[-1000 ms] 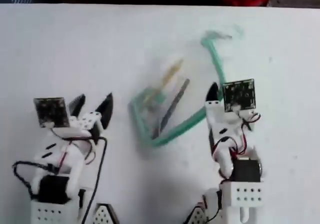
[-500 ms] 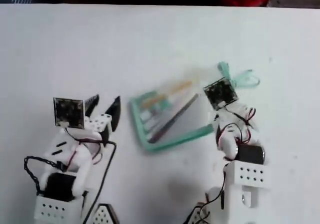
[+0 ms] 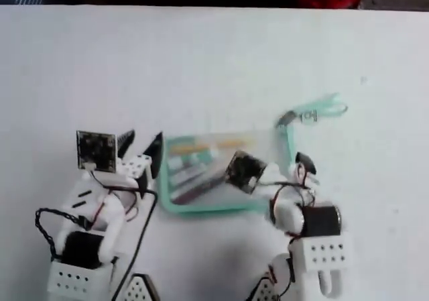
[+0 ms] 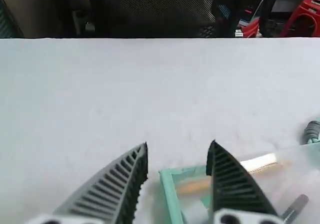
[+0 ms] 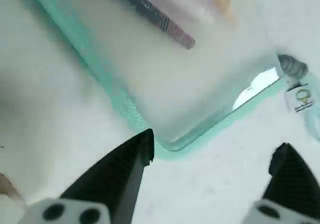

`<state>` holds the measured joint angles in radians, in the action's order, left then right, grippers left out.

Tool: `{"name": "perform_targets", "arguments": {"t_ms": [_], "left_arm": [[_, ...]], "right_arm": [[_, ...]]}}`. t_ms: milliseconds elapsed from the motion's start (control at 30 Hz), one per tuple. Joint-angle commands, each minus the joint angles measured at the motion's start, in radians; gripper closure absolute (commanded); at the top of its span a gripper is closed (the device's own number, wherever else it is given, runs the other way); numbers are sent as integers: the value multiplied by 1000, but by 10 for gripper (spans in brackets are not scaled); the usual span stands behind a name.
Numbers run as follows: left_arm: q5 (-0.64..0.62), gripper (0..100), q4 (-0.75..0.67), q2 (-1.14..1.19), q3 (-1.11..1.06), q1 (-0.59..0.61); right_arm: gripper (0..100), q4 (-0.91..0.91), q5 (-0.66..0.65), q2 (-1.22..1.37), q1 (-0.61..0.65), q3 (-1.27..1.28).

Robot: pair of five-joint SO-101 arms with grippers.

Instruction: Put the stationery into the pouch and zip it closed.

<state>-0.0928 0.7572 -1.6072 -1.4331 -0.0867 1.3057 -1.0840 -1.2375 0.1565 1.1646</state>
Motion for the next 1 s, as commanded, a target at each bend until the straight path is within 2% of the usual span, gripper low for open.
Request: {"name": "perform_targets", "arguments": {"t_ms": [0, 67, 133, 167, 200, 233, 267, 300, 467, 800, 967], "left_arm": [[8, 804, -21, -13, 8, -2], [3, 804, -21, -13, 9, 5], [2, 806, -23, -13, 11, 31], [2, 808, -28, -13, 11, 44], [2, 808, -37, -13, 11, 56], [2, 809, -40, -13, 11, 67], [2, 815, -41, -13, 11, 79], [2, 836, -43, -13, 11, 88], [9, 982, -87, -13, 5, 91], [9, 976, -87, -13, 3, 91], [9, 976, -87, -13, 3, 91]], "right_arm": [[695, 85, -26, -156, 12, -64], [800, 102, -26, -216, 51, -57], [980, 87, -25, -228, 142, -29], [988, 74, -21, -225, 185, -6], [940, 64, -3, -214, 217, 11], [932, 58, 23, -197, 249, 25], [956, 50, 44, -174, 275, 34], [986, 41, 52, -142, 306, 38], [978, 31, 51, 70, 418, 32], [979, -65, 51, 467, 575, -49], [979, -188, 52, 647, 579, -133]]}}
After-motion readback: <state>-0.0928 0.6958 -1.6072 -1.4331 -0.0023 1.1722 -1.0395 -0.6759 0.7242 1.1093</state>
